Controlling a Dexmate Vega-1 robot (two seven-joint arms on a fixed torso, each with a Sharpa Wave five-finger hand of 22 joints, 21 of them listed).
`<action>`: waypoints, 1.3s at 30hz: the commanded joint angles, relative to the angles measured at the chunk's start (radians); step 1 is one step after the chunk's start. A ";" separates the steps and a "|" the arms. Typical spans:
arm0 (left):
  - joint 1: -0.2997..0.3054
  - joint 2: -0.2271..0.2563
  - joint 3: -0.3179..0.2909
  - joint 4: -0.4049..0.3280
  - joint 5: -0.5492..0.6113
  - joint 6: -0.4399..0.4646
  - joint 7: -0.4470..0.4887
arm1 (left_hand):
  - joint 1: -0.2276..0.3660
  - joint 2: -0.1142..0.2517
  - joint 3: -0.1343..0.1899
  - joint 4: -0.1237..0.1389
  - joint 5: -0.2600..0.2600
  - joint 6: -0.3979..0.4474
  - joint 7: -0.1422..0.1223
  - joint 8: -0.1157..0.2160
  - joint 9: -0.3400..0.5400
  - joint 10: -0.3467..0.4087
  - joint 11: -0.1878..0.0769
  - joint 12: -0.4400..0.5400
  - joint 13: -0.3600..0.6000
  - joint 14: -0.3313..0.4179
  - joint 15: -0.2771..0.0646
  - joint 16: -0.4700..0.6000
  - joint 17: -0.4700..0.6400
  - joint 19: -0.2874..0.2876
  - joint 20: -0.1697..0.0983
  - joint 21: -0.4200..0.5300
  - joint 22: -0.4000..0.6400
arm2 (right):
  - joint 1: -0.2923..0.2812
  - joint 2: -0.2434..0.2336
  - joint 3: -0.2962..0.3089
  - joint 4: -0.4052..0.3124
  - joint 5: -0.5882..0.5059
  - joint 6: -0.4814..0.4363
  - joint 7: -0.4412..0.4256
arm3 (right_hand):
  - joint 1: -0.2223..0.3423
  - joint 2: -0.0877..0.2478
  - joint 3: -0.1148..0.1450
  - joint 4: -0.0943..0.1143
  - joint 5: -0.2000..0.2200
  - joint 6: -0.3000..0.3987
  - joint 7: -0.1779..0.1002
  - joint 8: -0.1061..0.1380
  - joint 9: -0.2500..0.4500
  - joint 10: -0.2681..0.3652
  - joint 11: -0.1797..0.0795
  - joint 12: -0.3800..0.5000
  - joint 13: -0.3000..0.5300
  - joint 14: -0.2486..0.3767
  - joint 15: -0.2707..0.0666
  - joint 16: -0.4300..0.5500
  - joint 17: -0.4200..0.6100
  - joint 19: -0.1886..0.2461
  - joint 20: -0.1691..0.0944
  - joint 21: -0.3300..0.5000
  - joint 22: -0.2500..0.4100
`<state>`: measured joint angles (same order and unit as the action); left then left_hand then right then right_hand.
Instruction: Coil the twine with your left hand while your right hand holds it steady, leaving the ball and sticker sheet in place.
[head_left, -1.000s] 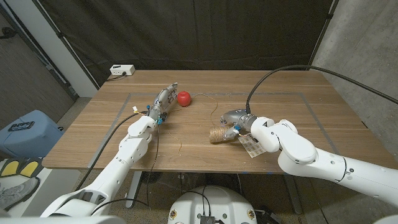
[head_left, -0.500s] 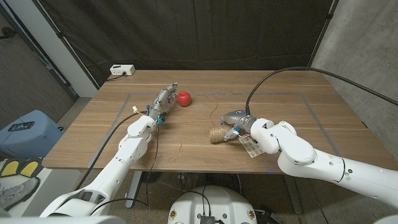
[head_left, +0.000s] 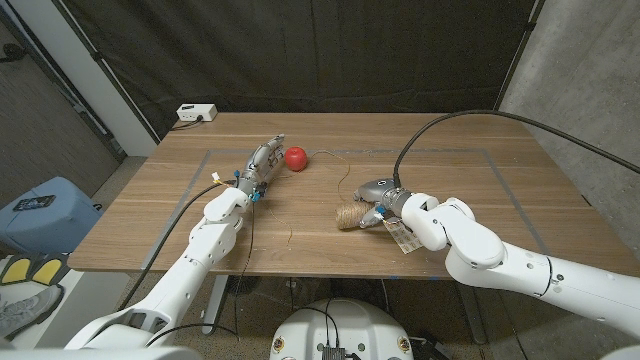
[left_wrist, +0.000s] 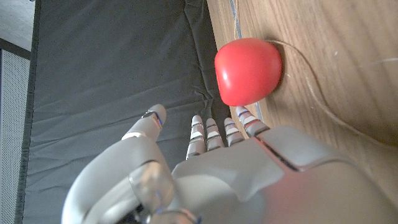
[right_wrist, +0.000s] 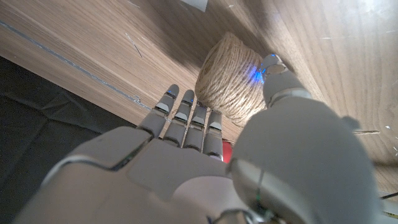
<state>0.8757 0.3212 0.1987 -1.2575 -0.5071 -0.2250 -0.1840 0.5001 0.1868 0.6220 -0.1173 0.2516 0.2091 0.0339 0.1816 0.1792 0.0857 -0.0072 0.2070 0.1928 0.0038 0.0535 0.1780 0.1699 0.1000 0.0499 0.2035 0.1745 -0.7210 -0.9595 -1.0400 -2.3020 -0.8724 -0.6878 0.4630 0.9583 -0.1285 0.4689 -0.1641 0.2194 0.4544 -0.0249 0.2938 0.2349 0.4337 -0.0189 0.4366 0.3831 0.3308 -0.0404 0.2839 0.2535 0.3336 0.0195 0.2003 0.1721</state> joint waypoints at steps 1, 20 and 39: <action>0.018 0.003 -0.008 -0.021 0.003 0.004 0.012 | 0.011 0.001 -0.001 0.000 0.006 0.005 0.001 0.005 0.003 0.008 0.004 0.004 0.004 0.002 0.004 0.004 0.002 0.011 0.002 -0.003 0.003 | -0.015 -0.009 0.007 0.013 0.003 0.024 -0.030 | 0.018 0.003 -0.005 -0.001 0.005 0.026 -0.009 0.013 0.004 0.029 -0.009 0.016 0.007 0.025 -0.046 0.013 0.008 0.020 -0.003 0.009 0.004; 0.010 -0.009 -0.004 -0.013 0.008 0.005 0.019 | 0.014 0.002 -0.001 0.002 0.007 0.007 -0.001 0.005 0.003 0.011 0.006 0.006 0.004 0.005 0.004 0.005 0.002 0.012 0.002 -0.002 0.003 | -0.046 -0.029 0.034 0.024 0.014 0.053 -0.115 | 0.062 0.004 -0.013 -0.003 0.007 0.181 -0.069 0.066 -0.003 0.158 -0.064 0.077 0.023 0.119 -0.109 0.052 0.037 0.065 -0.024 0.013 0.004; 0.021 -0.016 -0.003 -0.027 0.010 0.009 0.038 | 0.016 0.002 -0.001 0.003 0.009 0.010 0.000 0.005 0.003 0.013 0.008 0.006 0.004 0.006 0.005 0.005 0.002 0.014 0.002 -0.002 0.003 | -0.080 -0.067 0.074 0.003 0.050 0.074 -0.189 | 0.077 0.006 -0.012 0.000 0.007 0.208 -0.088 0.071 -0.009 0.198 -0.086 0.093 0.023 0.150 -0.126 0.061 0.050 0.079 -0.034 0.011 0.003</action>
<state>0.8866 0.3092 0.1950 -1.2731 -0.4982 -0.2185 -0.1572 0.5039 0.1907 0.6220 -0.1173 0.2554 0.2090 0.0339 0.1816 0.1792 0.0930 0.0001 0.2070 0.1928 0.0036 0.0535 0.1780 0.1697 0.1092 0.0518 0.2036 0.1745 -0.7818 -1.0047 -0.9888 -2.2835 -0.8426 -0.6261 0.3167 1.0266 -0.1412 0.4561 -0.1680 0.2231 0.6255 -0.0784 0.3564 0.2243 0.5750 -0.0664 0.5228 0.4062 0.4691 -0.0448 0.3405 0.2998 0.4051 -0.0163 0.2083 0.1723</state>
